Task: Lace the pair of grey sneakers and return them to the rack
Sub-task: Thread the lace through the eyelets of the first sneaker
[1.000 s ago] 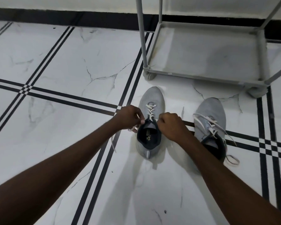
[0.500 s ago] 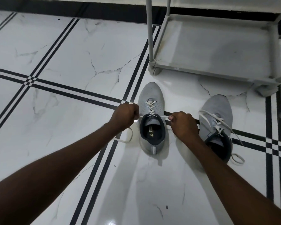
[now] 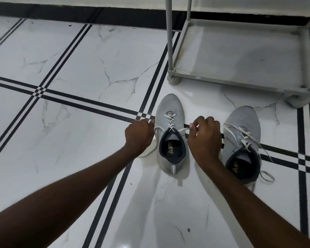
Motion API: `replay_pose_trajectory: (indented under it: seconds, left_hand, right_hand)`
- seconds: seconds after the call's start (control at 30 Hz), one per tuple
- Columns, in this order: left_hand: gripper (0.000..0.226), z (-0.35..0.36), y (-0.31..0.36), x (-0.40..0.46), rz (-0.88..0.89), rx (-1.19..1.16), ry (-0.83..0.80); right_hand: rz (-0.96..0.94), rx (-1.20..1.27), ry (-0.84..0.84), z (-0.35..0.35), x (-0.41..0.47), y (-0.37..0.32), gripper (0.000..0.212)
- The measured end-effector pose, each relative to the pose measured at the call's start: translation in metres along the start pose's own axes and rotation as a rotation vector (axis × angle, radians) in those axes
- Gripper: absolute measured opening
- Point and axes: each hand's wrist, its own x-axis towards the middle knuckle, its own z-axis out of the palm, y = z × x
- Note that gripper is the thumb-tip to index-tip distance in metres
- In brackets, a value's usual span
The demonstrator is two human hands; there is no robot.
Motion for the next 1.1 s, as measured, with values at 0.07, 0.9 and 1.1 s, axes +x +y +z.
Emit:
replay_pose_trajectory:
  seconds: [0.07,0.9,1.1]
  left_hand:
    - [0.057,0.001,0.004,0.003,-0.212,-0.430,-0.246]
    - [0.026,-0.062,0.073,0.018,0.192,-0.743,-0.635]
    - [0.035,-0.095,0.055,0.034,0.140,-0.867,-0.592]
  right_hand:
    - [0.219,0.149,-0.193,0.006,-0.001,-0.007,0.031]
    - [0.321,1.142,-0.658,-0.035,0.087,-0.019,0.025]
    - [0.318,0.725,-0.697,-0.008,0.071,-0.010,0.021]
